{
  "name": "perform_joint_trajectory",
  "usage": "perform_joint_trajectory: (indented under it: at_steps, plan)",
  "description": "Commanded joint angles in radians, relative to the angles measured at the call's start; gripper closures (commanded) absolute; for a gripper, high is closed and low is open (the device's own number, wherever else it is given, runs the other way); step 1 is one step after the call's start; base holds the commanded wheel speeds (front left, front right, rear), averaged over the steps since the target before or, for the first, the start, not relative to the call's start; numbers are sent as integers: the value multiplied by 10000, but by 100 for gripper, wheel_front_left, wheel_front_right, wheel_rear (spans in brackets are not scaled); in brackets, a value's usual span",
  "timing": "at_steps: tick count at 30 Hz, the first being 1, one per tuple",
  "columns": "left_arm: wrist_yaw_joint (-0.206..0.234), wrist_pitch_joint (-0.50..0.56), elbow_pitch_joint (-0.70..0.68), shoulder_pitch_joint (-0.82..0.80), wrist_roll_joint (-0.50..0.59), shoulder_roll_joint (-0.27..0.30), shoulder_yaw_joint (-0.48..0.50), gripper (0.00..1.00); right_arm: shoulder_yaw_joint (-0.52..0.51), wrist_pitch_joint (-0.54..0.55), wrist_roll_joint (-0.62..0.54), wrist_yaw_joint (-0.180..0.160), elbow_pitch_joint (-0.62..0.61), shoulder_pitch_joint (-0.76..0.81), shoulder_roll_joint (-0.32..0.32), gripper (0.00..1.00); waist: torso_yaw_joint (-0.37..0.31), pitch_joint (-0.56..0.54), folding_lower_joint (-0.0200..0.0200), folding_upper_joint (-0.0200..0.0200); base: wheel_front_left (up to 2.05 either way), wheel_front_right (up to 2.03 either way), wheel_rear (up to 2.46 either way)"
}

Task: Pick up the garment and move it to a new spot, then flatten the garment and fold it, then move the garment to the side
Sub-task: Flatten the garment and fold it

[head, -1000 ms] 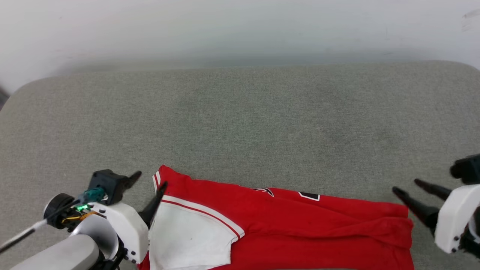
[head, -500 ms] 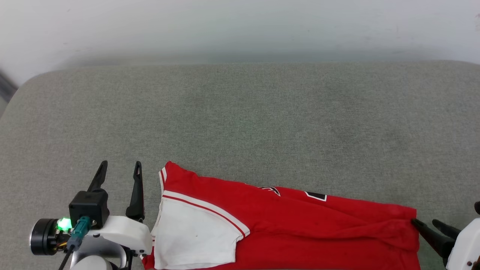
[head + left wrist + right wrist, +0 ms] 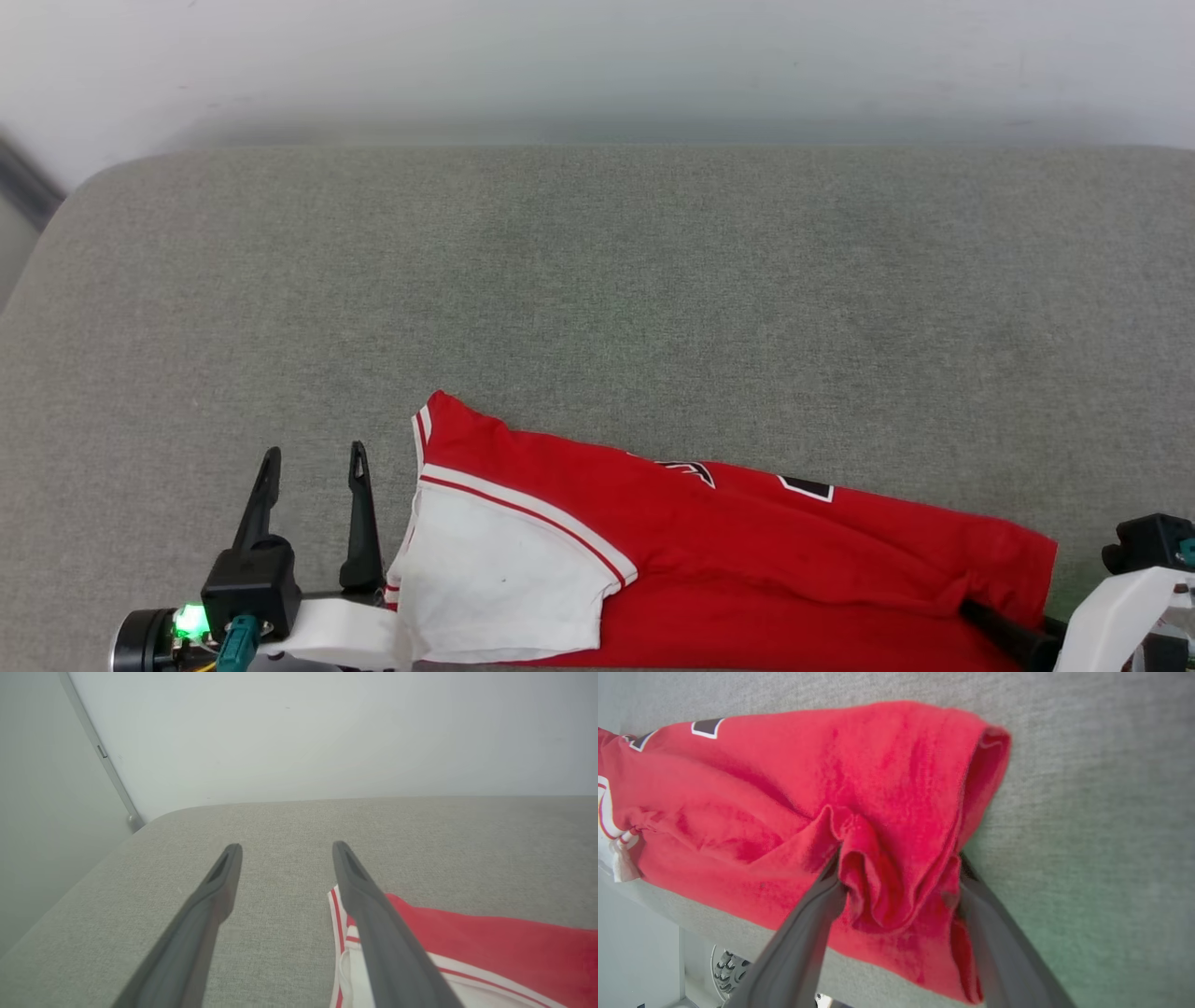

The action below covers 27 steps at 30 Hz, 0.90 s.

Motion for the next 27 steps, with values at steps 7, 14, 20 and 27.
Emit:
perform_joint_trajectory:
  at_steps: [7, 14, 20, 27]
  plan:
    - [-573, -46, 36, 675, 1175, -1107, 1187, 0, 846, 267, 23, 1, 596, 165, 763, 91, 83, -55, 1, 0, 0, 0, 0]
    - [-1046, -46, -17, 1285, 2294, -1934, 1962, 0, 508, 14, 11, -2, 462, -197, 240, 100, 97, -272, 1, 0, 0, 0, 0]
    - [-1411, -37, 15, 1652, 2973, -2423, 2328, 0, 68, 109, -12, -7, 247, -511, -498, 100, 82, -470, 1, 0, 0, 0, 0]
    - [-1794, -37, 127, 1848, 3439, -2694, 2497, 0, -958, 604, -335, -5, 767, -840, -1423, 100, 53, -652, 1, 0, 0, 0, 0]
